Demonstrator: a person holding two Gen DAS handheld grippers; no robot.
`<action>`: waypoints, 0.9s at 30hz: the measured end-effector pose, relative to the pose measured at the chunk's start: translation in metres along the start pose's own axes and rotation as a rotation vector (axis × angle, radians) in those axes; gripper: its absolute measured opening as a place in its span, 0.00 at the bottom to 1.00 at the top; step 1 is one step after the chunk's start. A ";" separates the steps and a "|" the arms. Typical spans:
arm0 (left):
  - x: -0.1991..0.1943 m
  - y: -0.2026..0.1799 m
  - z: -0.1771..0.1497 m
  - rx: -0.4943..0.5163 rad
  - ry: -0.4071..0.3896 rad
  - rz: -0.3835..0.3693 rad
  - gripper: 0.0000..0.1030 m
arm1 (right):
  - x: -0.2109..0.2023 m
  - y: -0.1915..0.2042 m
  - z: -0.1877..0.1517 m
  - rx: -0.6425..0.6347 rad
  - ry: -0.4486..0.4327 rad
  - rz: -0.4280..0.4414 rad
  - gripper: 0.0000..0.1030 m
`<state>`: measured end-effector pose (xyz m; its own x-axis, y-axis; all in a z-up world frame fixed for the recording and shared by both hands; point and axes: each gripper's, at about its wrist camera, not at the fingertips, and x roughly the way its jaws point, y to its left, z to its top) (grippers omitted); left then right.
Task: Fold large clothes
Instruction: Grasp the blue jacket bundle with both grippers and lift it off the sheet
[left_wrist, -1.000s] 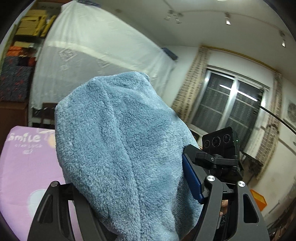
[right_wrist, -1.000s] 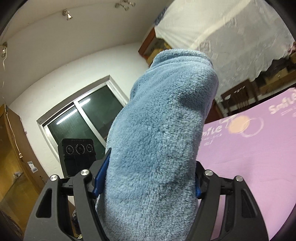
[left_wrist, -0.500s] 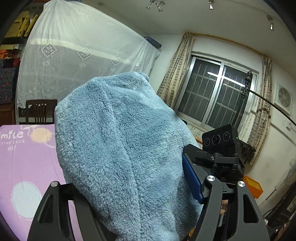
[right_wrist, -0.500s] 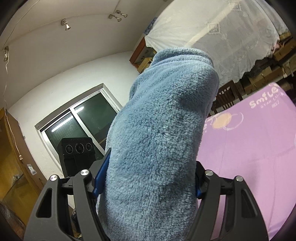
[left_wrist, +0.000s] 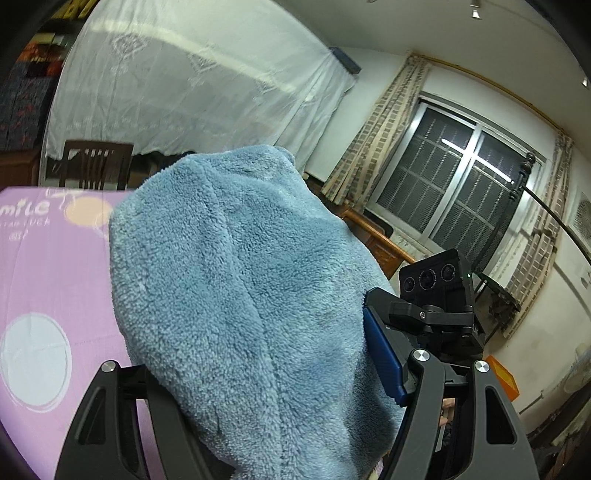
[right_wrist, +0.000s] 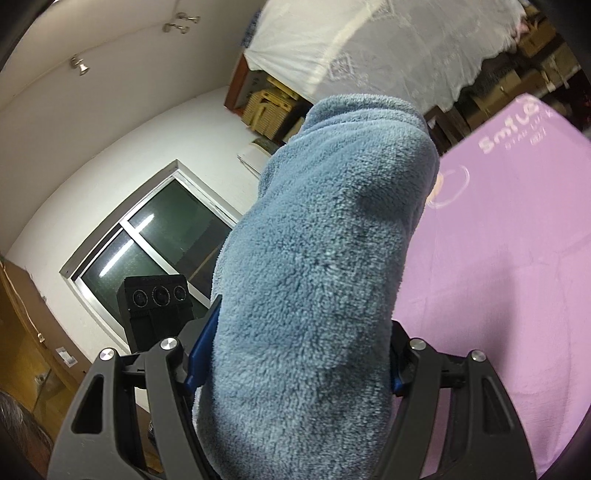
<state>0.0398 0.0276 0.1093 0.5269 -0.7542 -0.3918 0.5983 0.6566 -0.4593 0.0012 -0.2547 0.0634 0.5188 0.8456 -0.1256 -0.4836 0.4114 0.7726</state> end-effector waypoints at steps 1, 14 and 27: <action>0.005 0.007 -0.002 -0.012 0.010 0.001 0.70 | 0.003 -0.005 -0.001 0.007 0.005 -0.002 0.67; 0.061 0.075 -0.011 -0.137 0.101 -0.003 0.70 | 0.045 -0.089 -0.005 0.135 0.066 -0.044 0.67; 0.116 0.132 -0.028 -0.237 0.199 0.006 0.71 | 0.077 -0.168 -0.013 0.258 0.133 -0.098 0.67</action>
<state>0.1631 0.0266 -0.0192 0.3879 -0.7522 -0.5327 0.4255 0.6588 -0.6204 0.1133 -0.2538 -0.0842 0.4493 0.8502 -0.2742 -0.2320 0.4075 0.8833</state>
